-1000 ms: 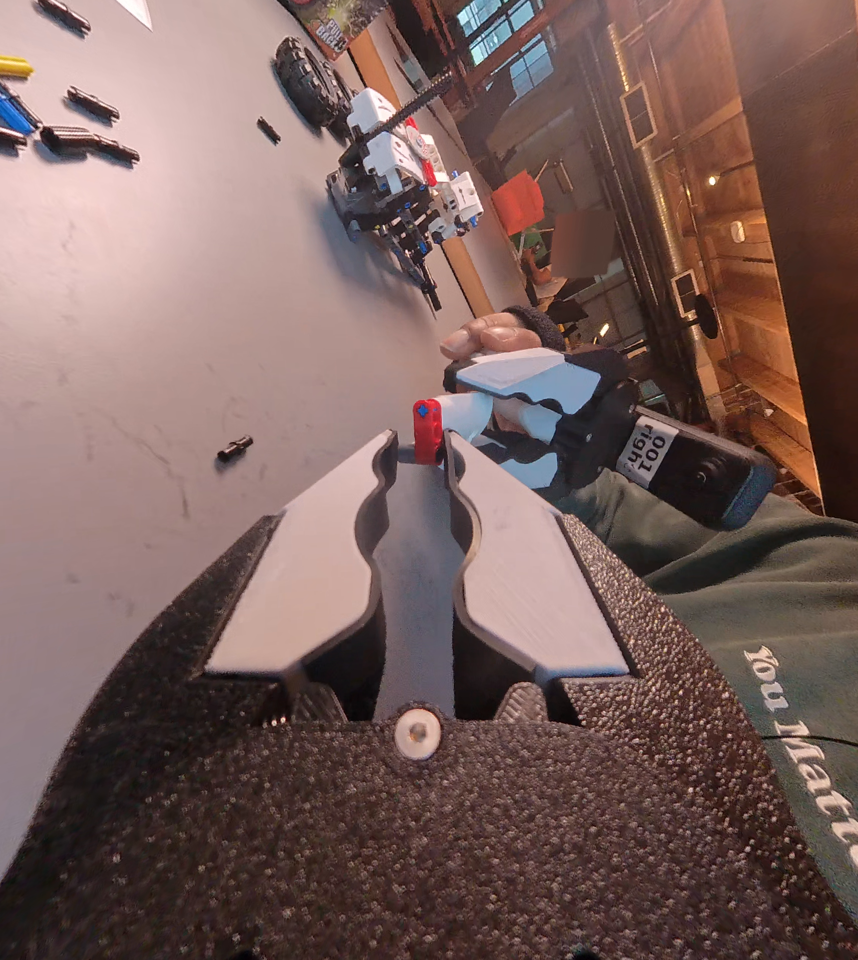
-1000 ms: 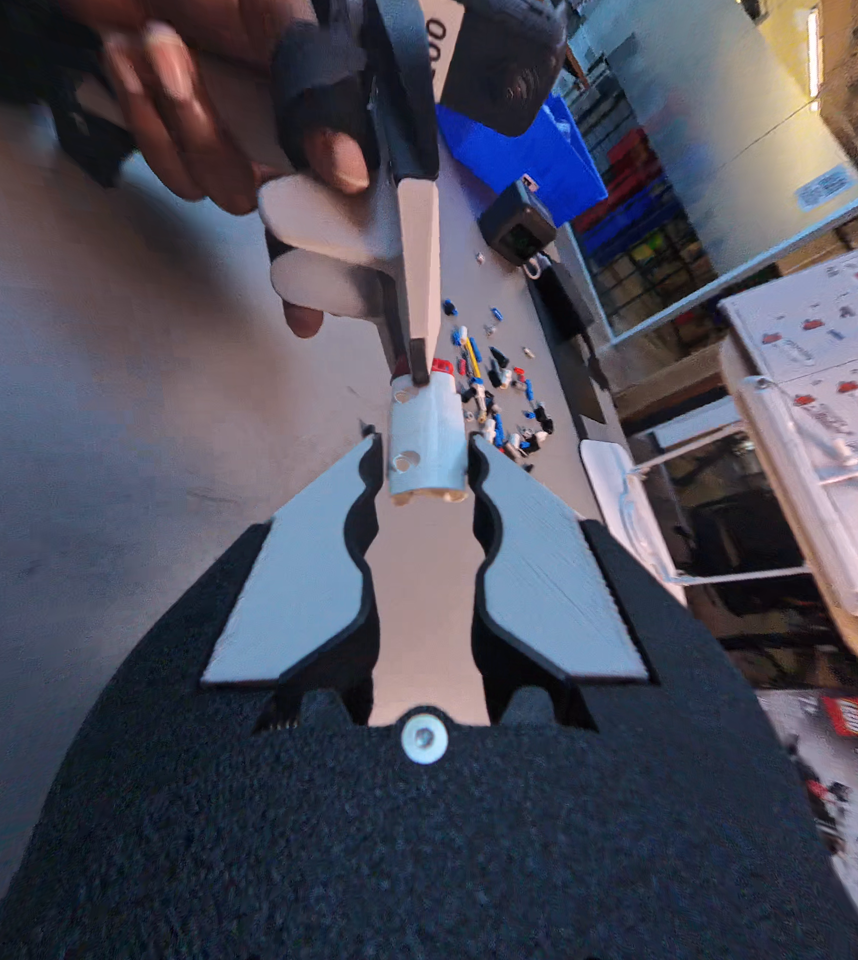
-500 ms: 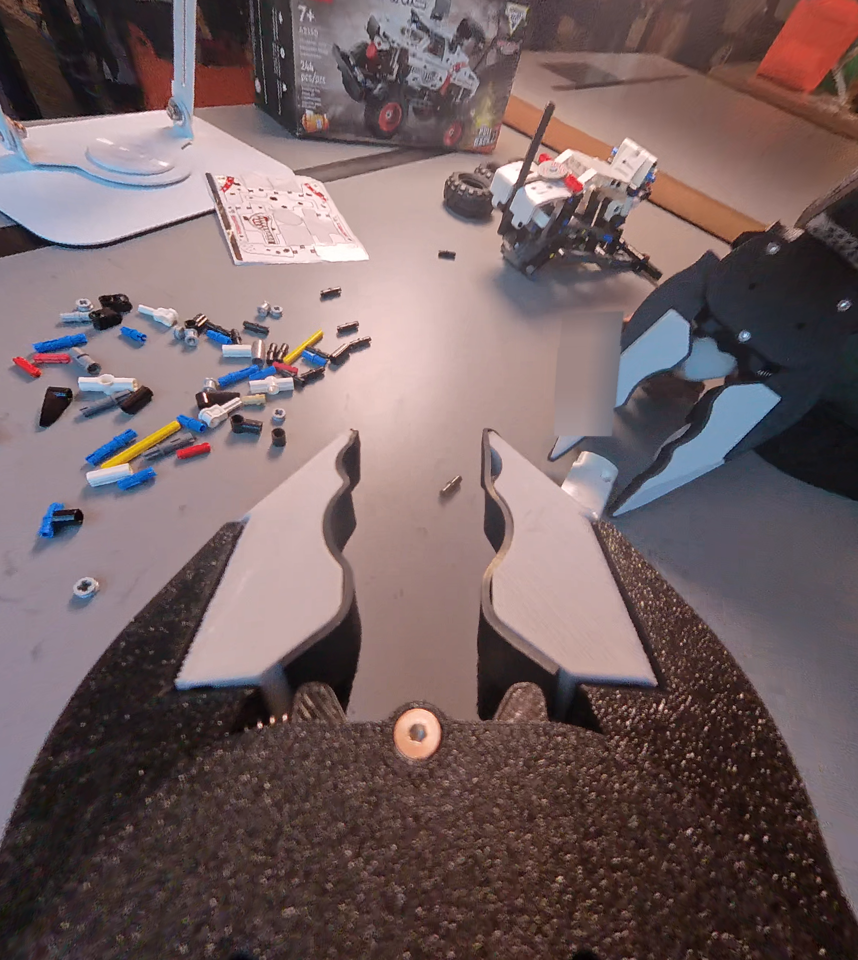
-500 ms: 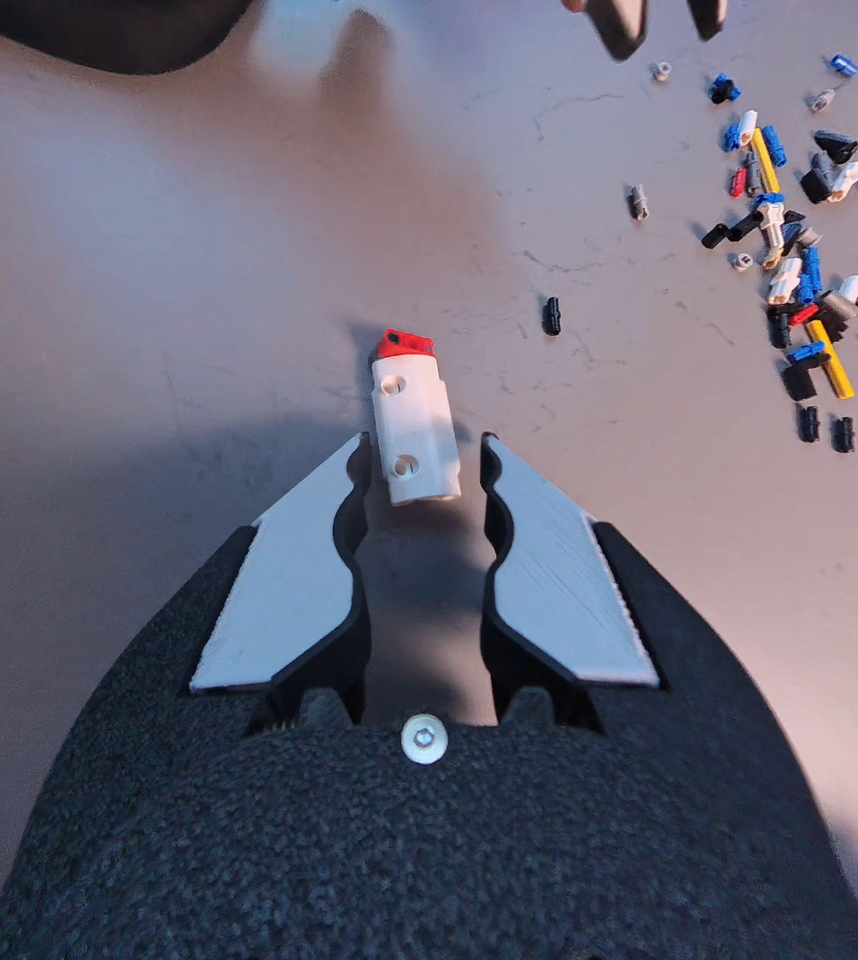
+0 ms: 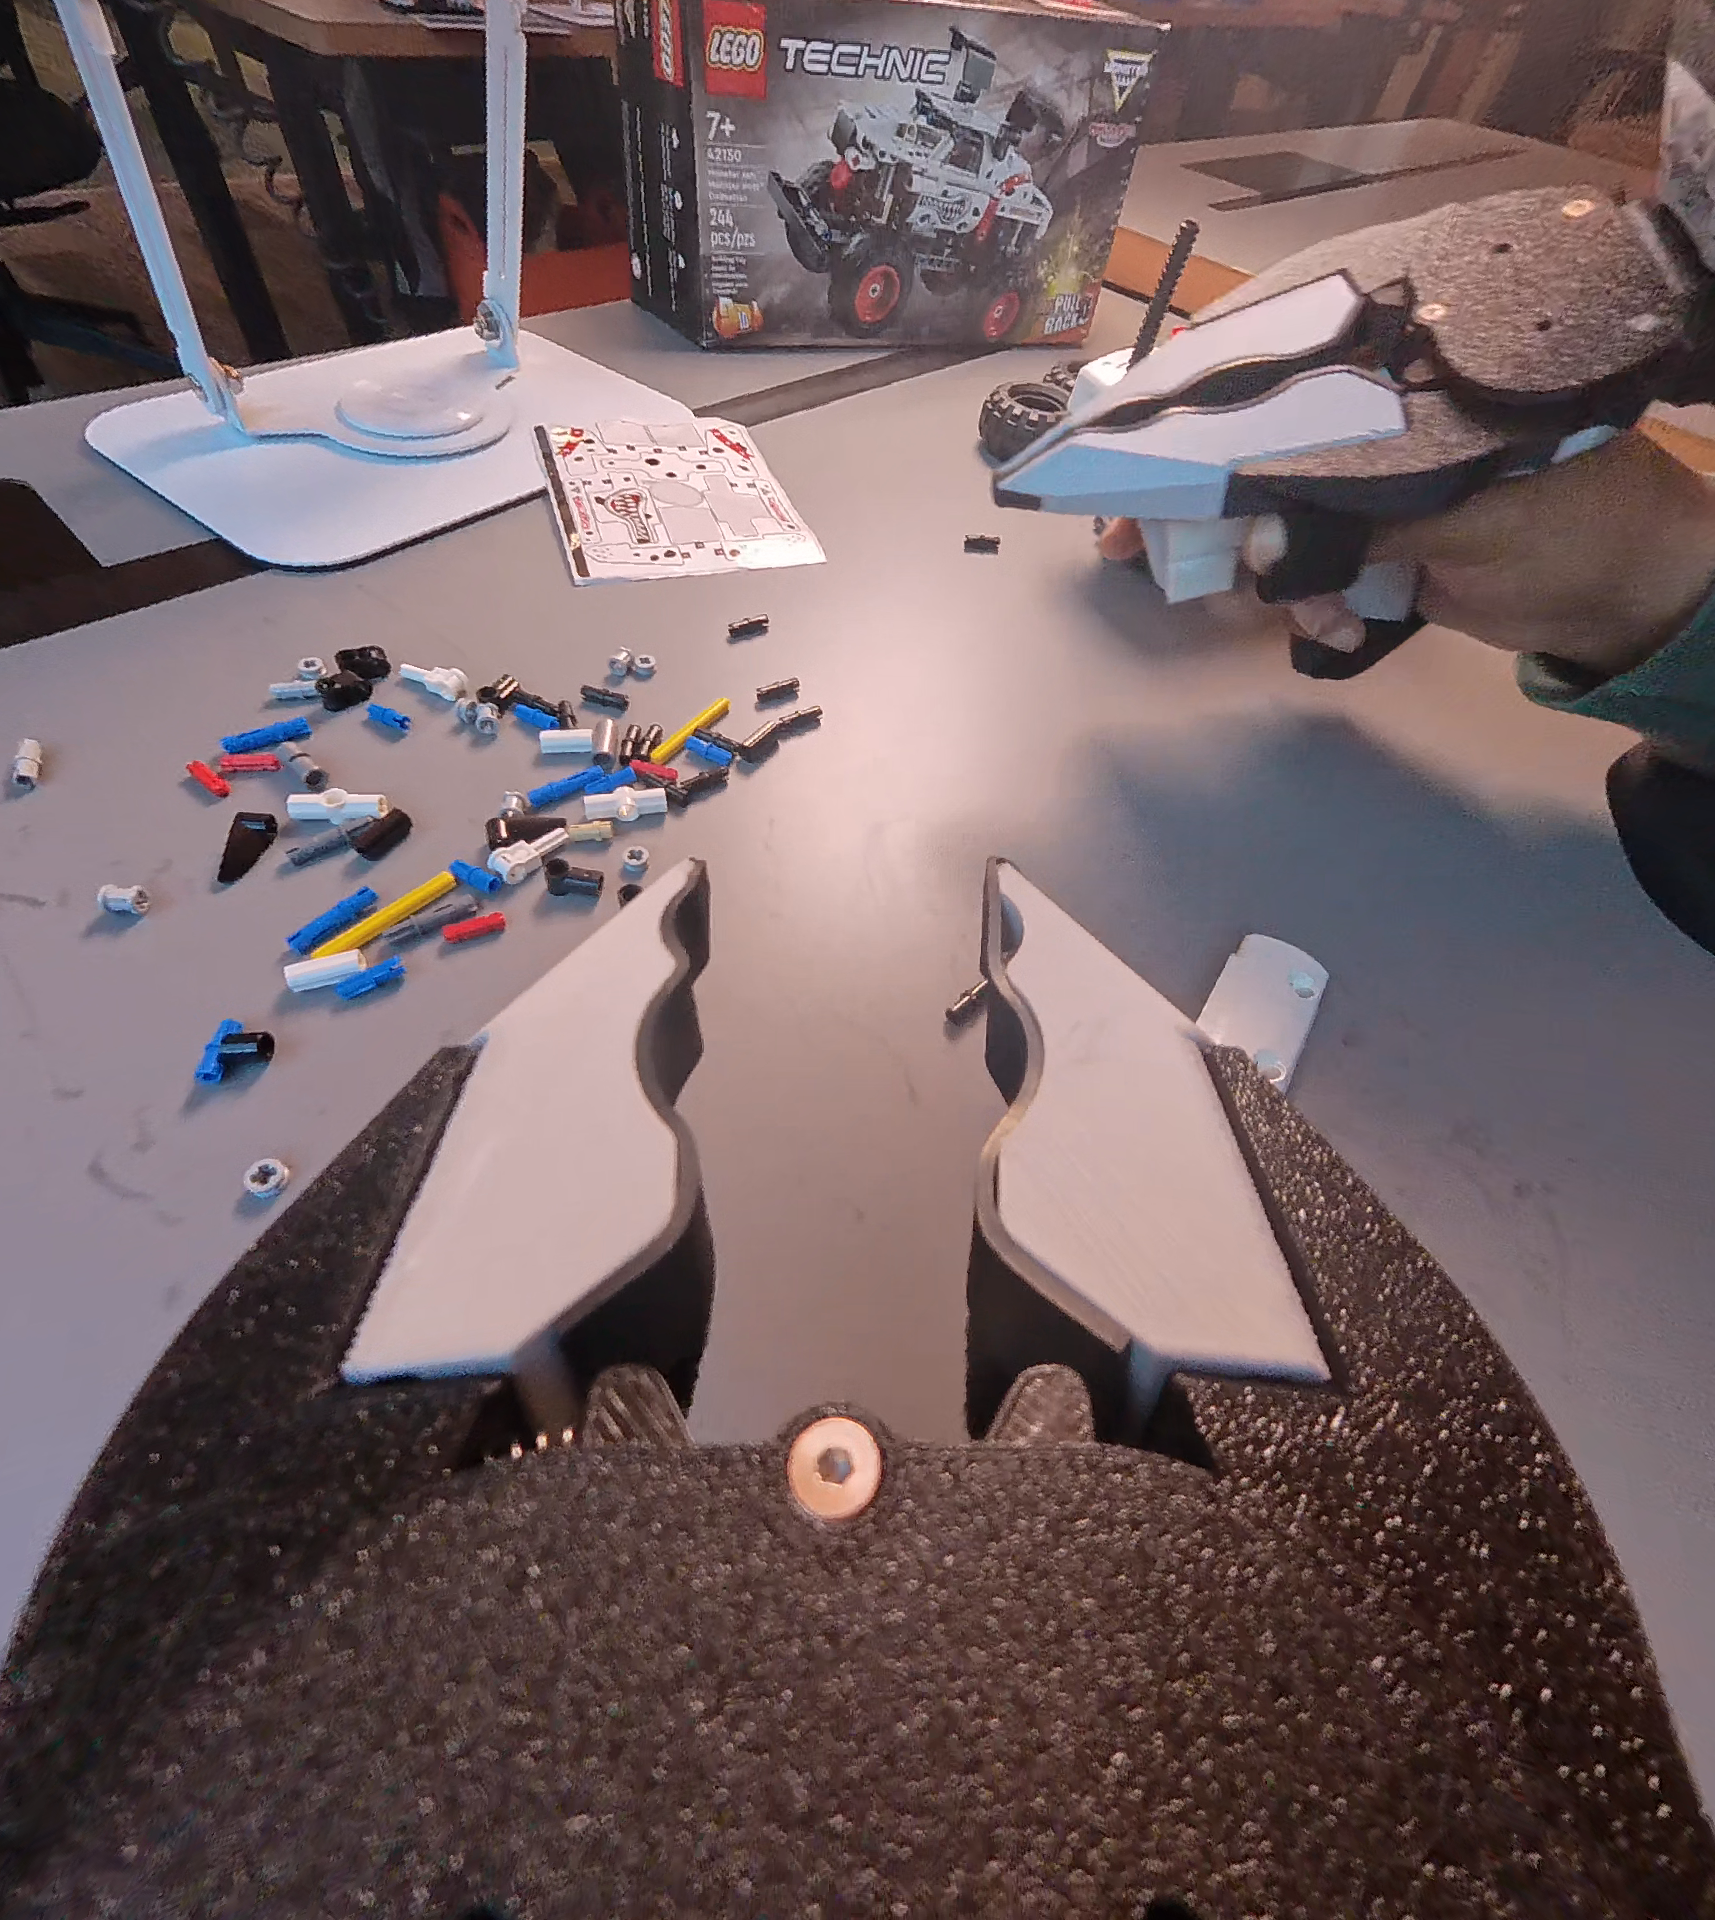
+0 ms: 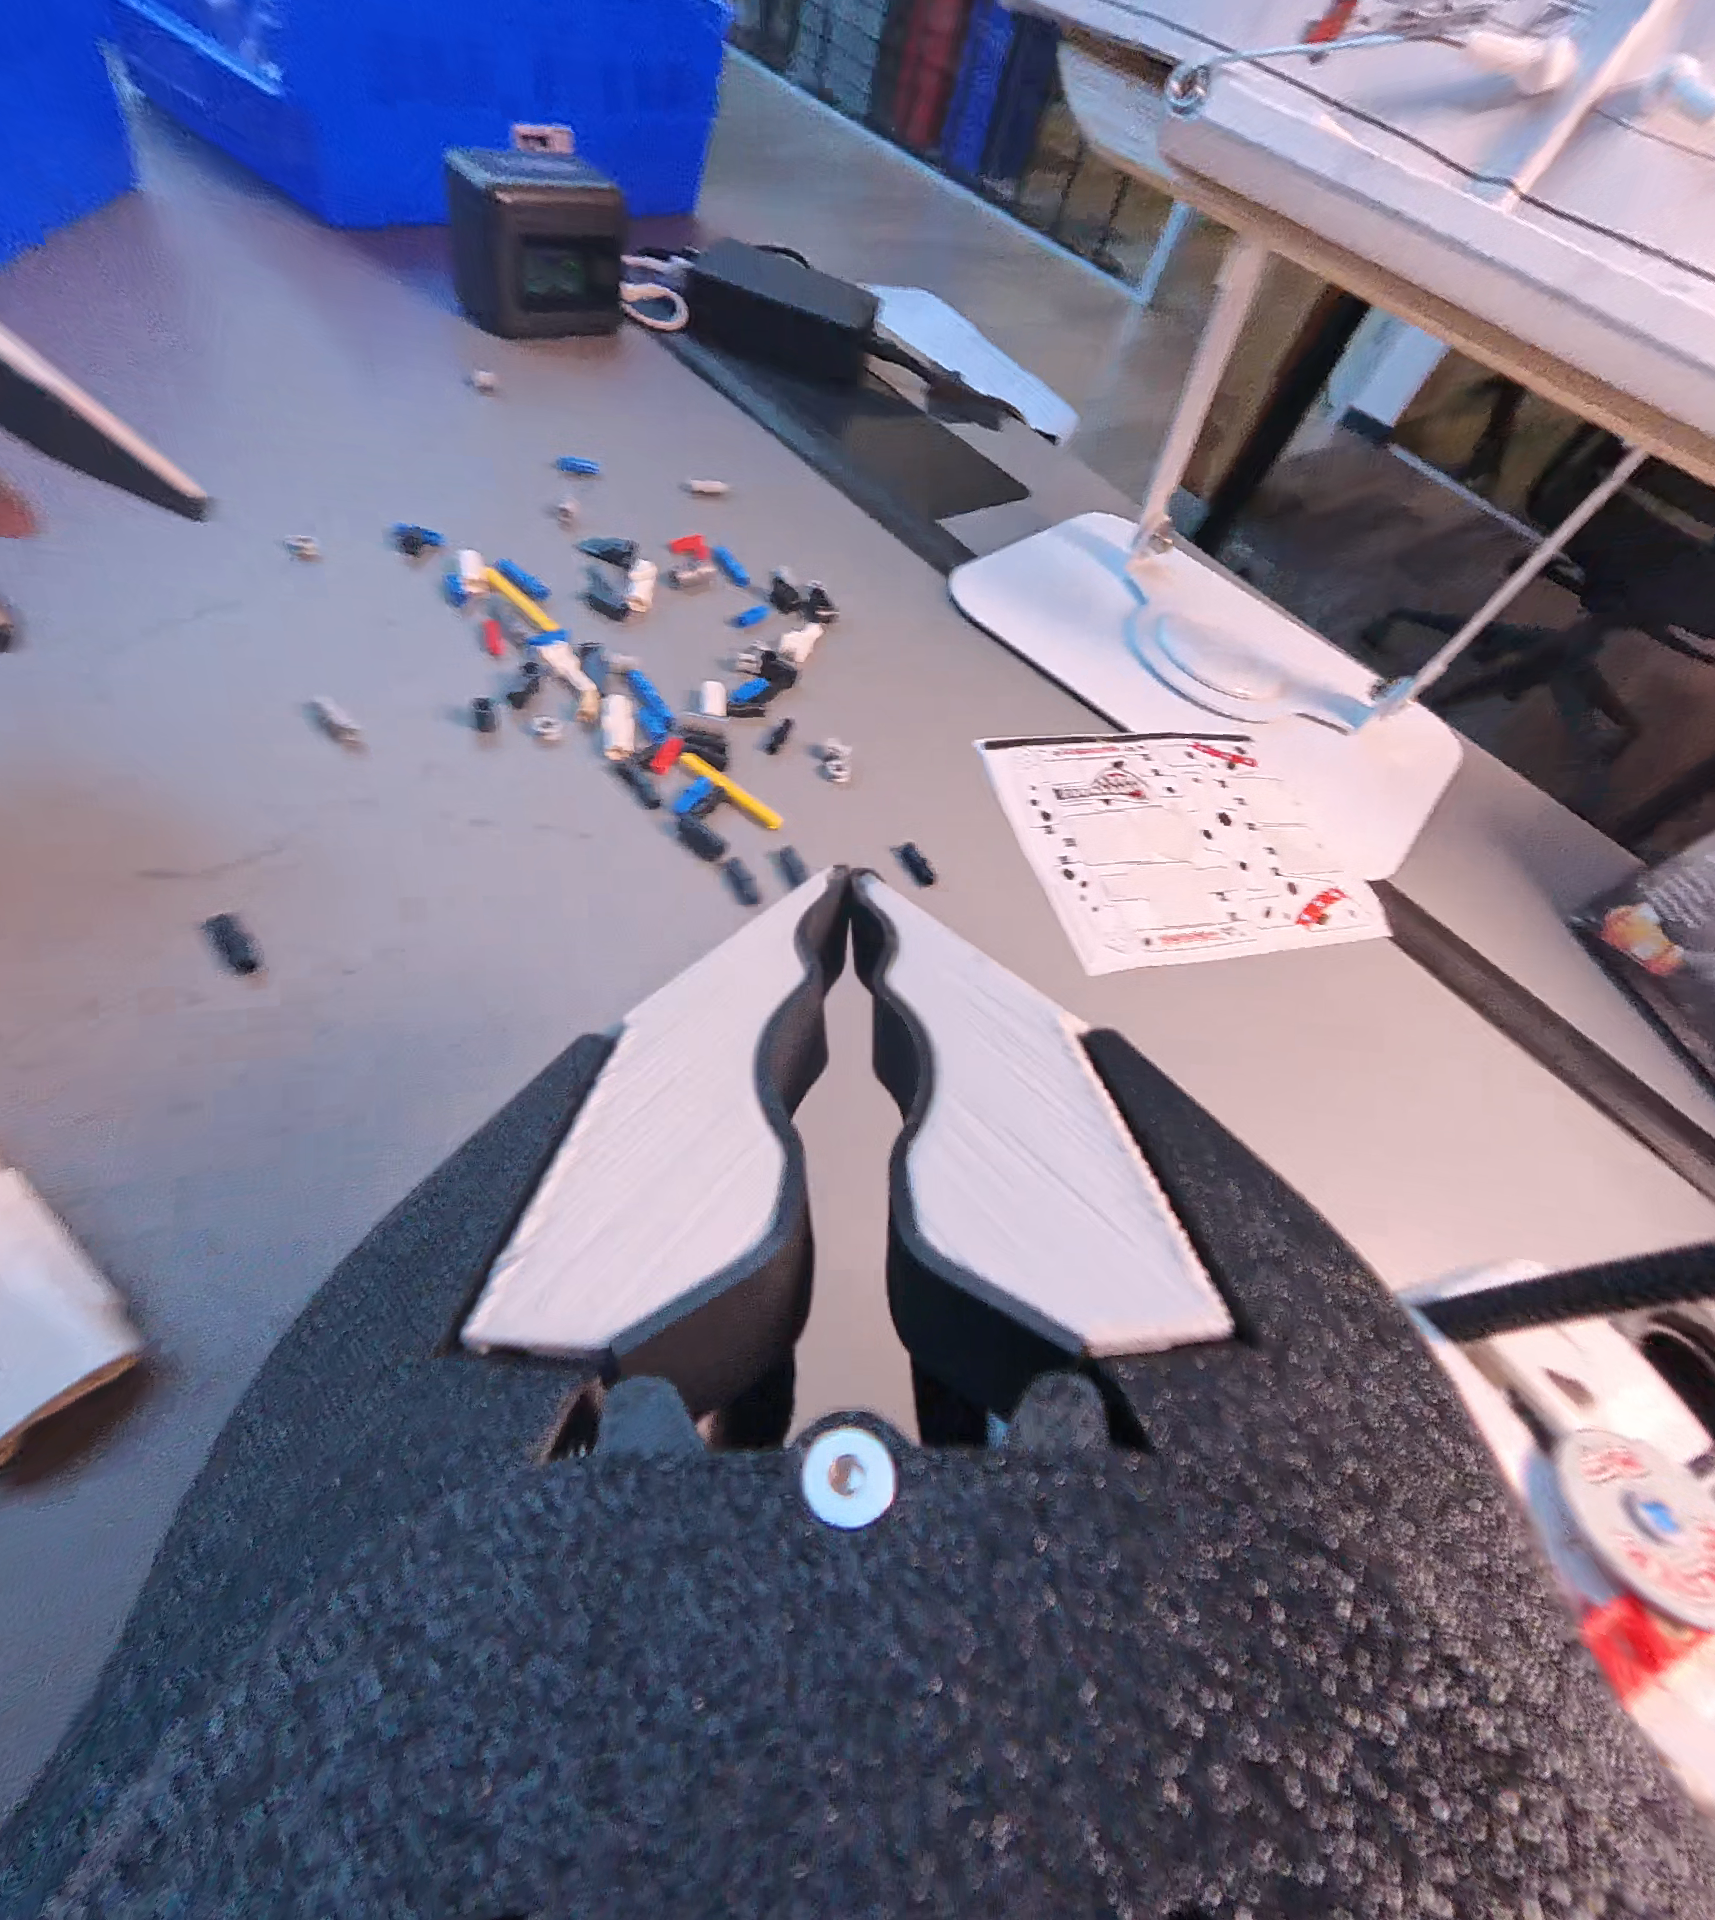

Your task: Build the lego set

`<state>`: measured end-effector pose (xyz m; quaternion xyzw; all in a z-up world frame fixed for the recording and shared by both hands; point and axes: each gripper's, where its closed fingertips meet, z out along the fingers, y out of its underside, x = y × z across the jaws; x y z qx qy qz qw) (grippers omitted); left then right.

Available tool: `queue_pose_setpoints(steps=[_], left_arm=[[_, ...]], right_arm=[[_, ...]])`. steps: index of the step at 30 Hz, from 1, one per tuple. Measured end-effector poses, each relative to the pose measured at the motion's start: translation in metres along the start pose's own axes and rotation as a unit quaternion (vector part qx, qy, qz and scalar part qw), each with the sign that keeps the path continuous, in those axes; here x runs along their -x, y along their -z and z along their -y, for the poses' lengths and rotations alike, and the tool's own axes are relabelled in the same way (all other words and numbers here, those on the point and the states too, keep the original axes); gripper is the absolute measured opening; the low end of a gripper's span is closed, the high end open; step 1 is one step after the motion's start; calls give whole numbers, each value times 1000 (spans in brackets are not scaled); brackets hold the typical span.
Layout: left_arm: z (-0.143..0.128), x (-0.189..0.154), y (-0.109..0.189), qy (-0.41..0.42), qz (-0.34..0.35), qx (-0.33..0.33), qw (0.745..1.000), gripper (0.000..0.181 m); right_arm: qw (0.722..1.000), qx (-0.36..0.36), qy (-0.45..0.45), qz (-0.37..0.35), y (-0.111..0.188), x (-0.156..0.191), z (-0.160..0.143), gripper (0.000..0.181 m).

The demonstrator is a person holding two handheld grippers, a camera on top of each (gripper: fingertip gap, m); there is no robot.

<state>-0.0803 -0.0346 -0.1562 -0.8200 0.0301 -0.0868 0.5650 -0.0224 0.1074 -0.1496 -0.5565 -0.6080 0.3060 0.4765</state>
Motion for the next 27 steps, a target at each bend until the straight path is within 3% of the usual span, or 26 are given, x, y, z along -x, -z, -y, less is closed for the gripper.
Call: queue_pose_setpoints(steps=[4, 8, 12, 14, 15, 23, 27], left_arm=[[1, -4, 1, -3, -7, -5, 1000, 49], [1, -5, 3, -4, -8, -8, 1000, 47], [3, -4, 6, 14, -19, -14, 1000, 47], [4, -5, 7, 18, -22, -16, 999, 46], [4, -6, 7, 19, -25, -15, 999, 46], [3, -9, 6, 21, -33, -10, 999, 45], [3, -10, 5, 24, -32, -14, 999, 45]], right_arm=[[994, 78, -9, -71, -37, -38, -7, 3], [978, 171, -77, -85, -79, -60, -29, 60], [959, 211, -160, -101, -108, -82, -42, 70], [945, 266, -168, -82, -115, -81, -60, 77], [945, 258, -187, -76, -117, -82, -58, 64], [949, 262, -162, -62, -117, -78, -56, 25], [963, 200, -164, -72, -105, -76, -37, 12]])
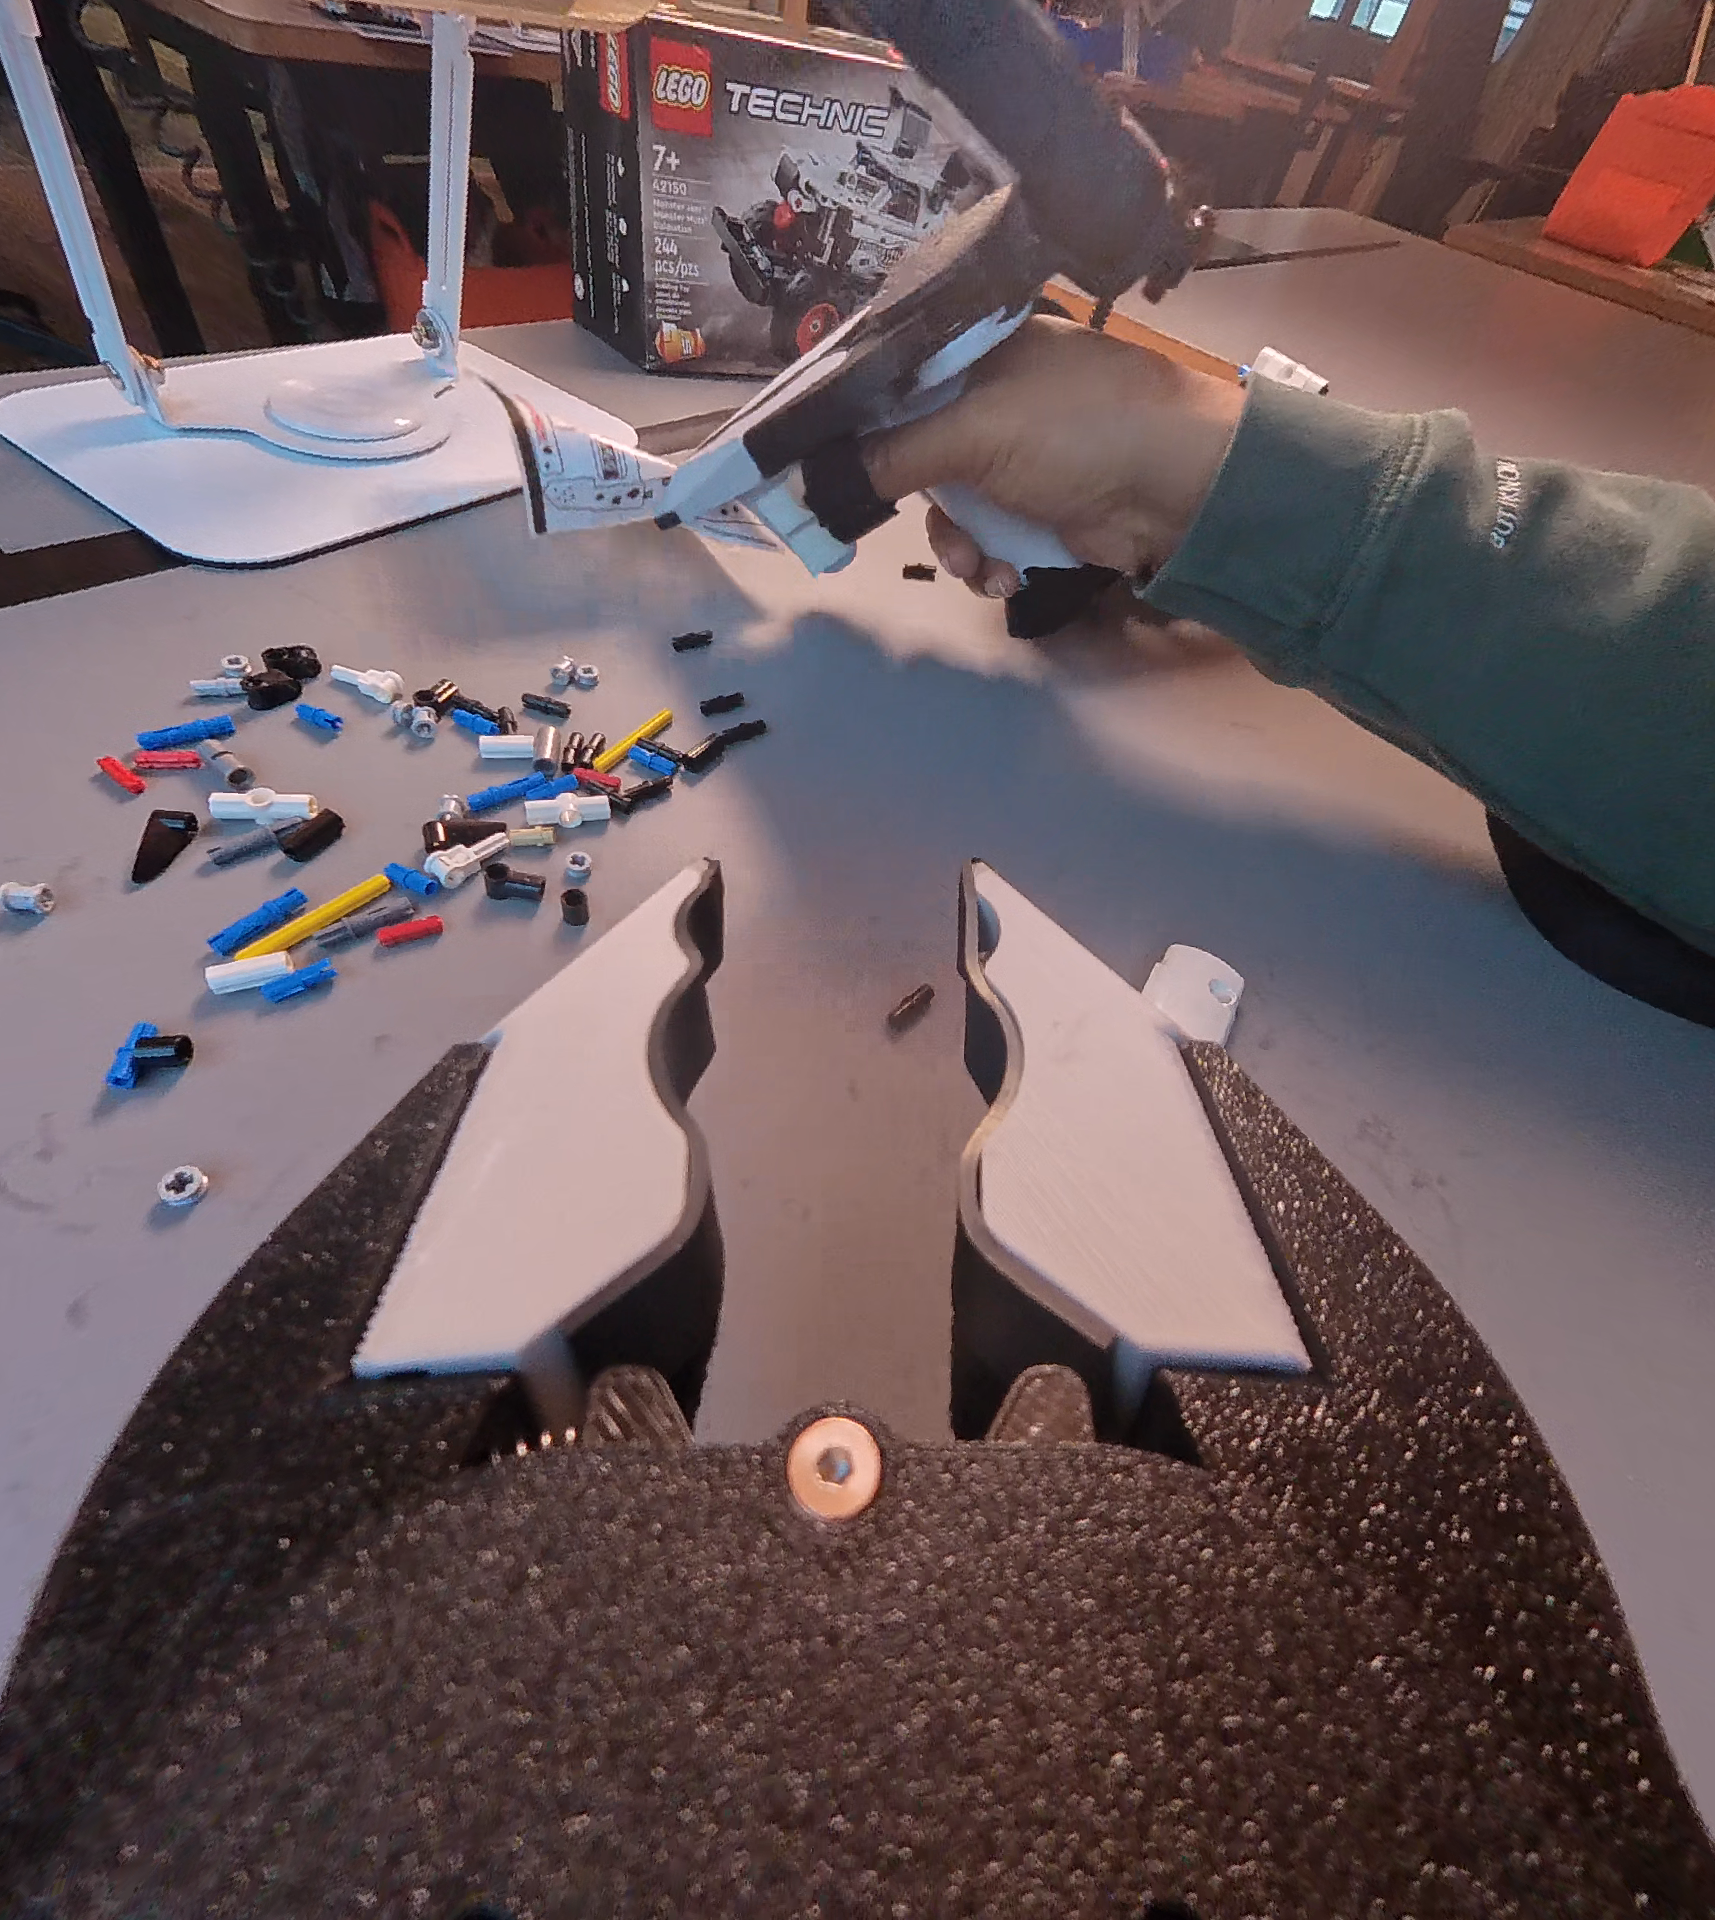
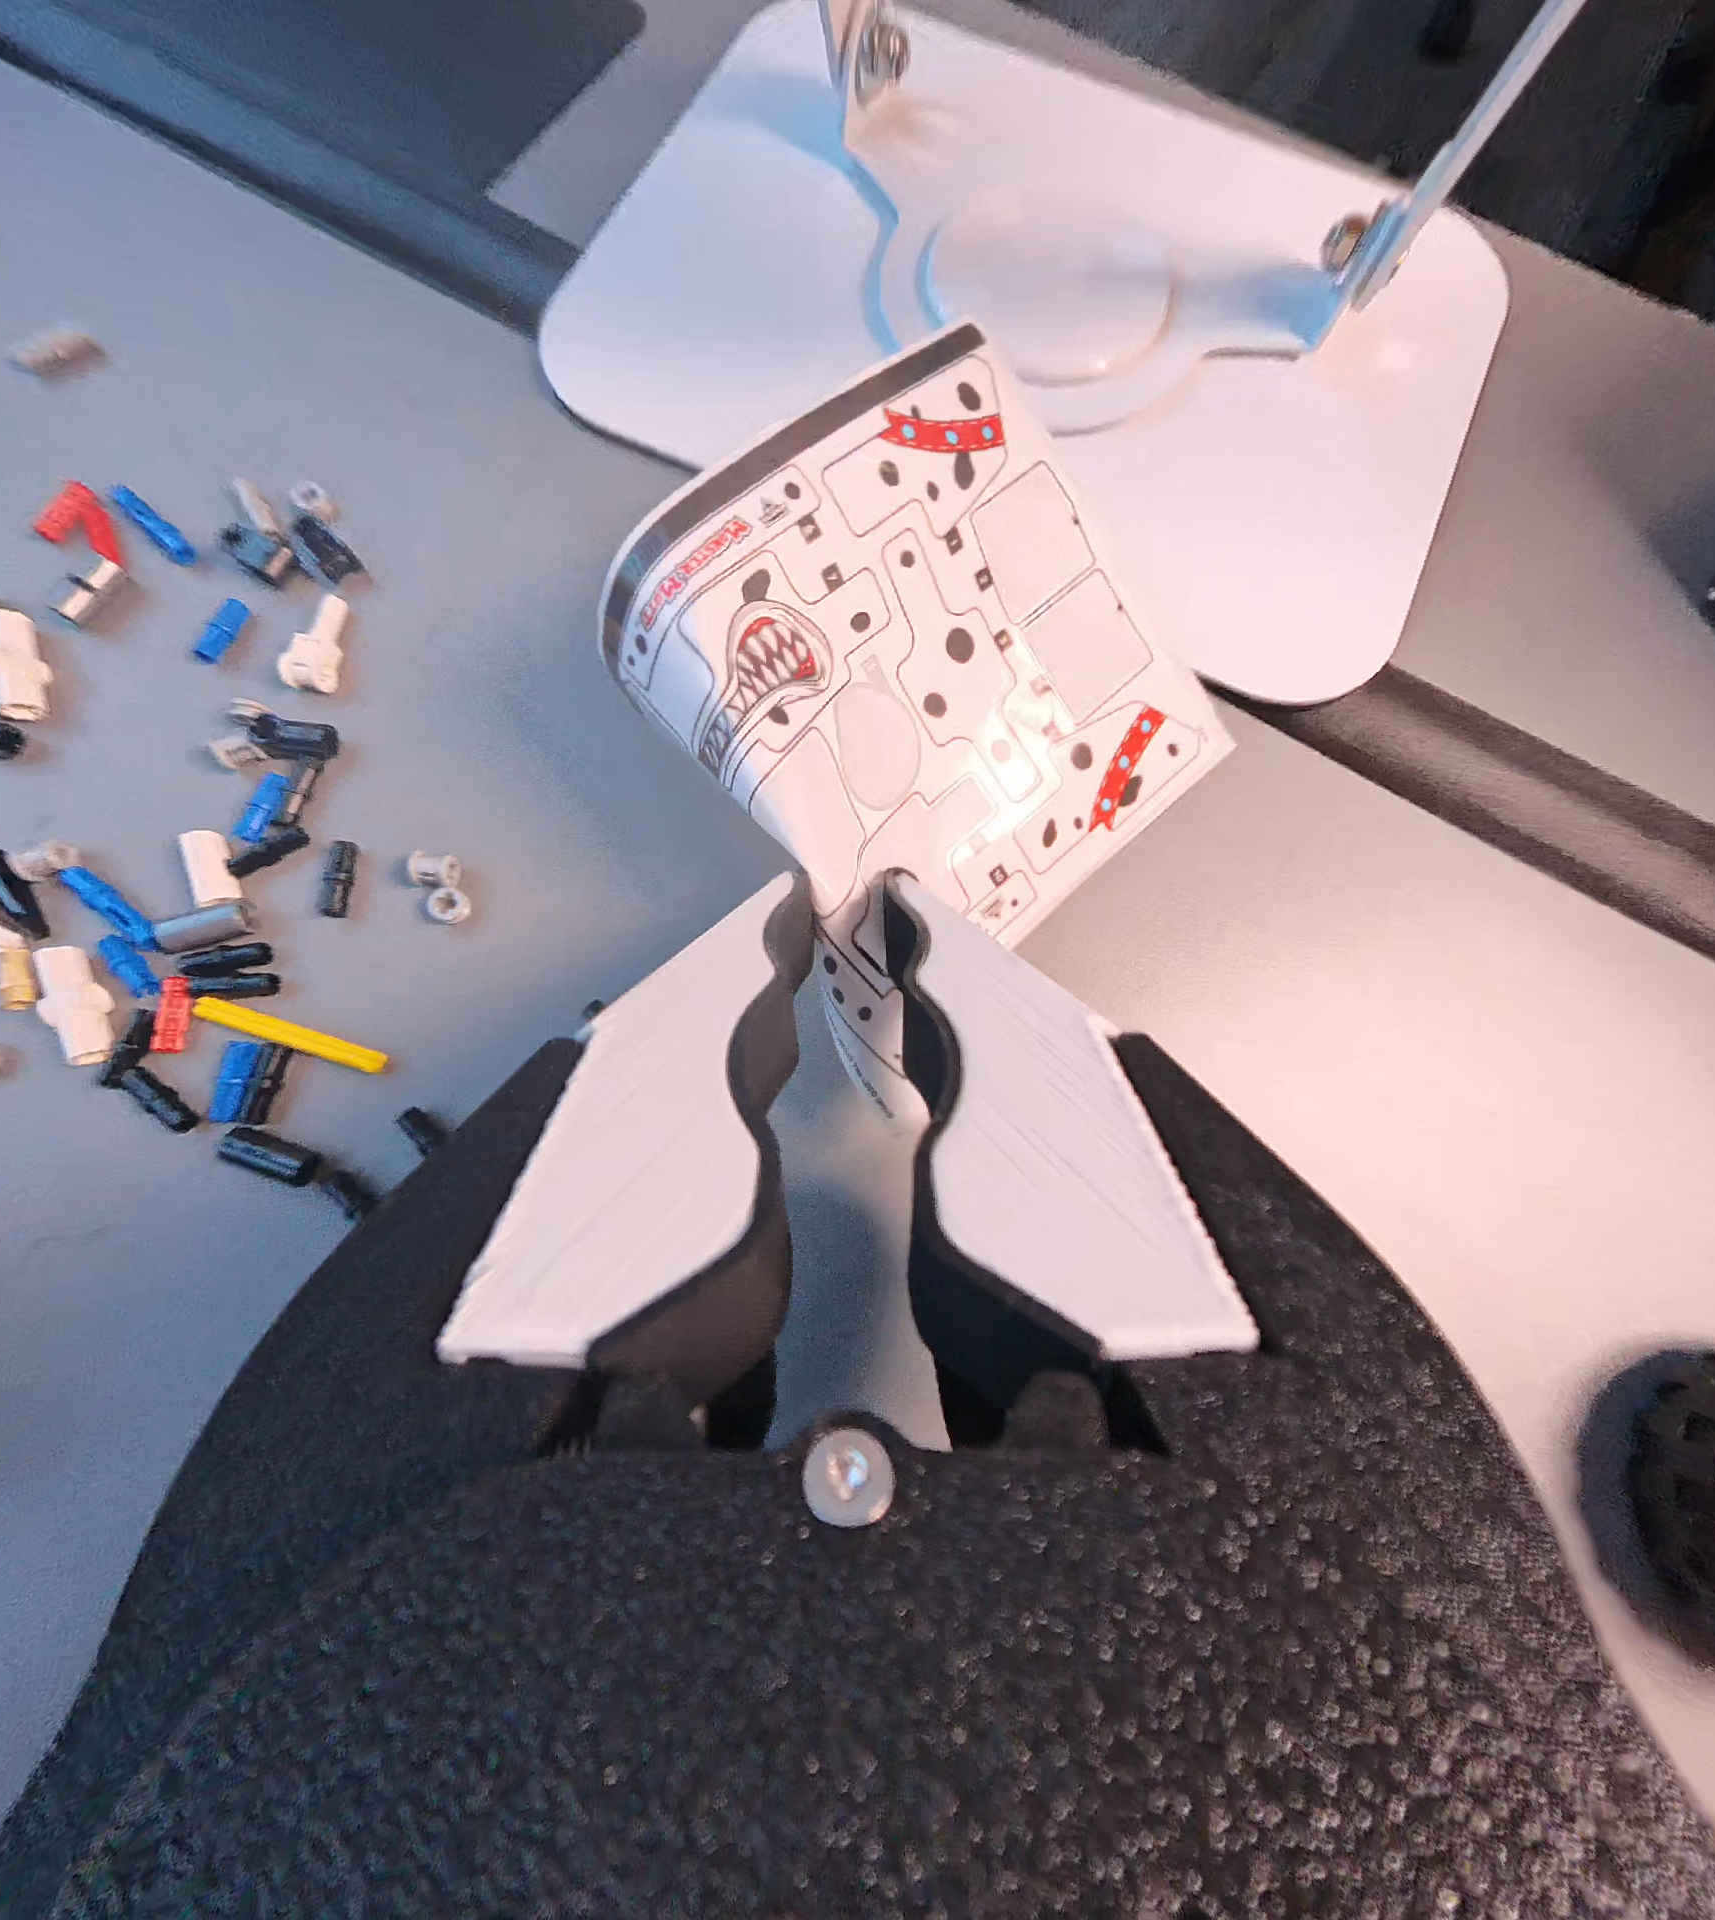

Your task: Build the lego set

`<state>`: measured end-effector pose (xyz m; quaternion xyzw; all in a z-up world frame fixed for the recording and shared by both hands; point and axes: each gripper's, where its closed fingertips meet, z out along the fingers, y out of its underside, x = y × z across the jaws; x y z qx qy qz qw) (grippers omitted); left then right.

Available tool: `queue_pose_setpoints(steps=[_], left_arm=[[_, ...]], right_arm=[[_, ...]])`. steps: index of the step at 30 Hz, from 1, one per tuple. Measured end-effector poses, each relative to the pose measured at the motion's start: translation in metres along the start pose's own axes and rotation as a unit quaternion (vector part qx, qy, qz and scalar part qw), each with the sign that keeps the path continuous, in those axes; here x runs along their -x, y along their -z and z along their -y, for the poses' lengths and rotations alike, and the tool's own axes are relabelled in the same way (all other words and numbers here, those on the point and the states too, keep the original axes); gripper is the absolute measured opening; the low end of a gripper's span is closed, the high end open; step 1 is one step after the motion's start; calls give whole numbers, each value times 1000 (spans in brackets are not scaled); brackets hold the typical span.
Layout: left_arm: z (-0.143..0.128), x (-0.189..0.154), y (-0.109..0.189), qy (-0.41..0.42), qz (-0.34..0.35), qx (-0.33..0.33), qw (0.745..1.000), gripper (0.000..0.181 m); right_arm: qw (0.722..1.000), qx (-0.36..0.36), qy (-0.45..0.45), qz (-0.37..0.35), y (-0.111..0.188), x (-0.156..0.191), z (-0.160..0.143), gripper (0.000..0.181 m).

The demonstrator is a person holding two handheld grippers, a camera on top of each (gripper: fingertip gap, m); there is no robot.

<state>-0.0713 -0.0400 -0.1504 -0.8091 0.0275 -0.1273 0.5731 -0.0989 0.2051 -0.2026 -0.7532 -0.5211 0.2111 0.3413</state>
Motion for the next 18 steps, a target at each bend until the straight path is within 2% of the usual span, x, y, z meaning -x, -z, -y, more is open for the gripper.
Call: queue_pose_setpoints(steps=[5, 8, 13, 14, 18], left_arm=[[12, -2, -5, 41, -18, -37, 998, 48], [38, -6, -12, 94, -44, -91, 990, 52], [78, -12, -32, 149, -64, -160, 974, 62], [85, -11, -33, 152, -63, -174, 971, 59], [105, -16, -23, 150, -100, -212, 961, 19]], right_arm=[[990, -128, -12, 52, 64, 39, 22, 12], [978, -186, -7, 95, 102, 82, 20, 11], [965, -233, 38, 113, 134, 145, 10, 11], [963, -242, 53, 107, 138, 152, 10, 11], [953, -277, 73, 96, 155, 161, 13, 11]])
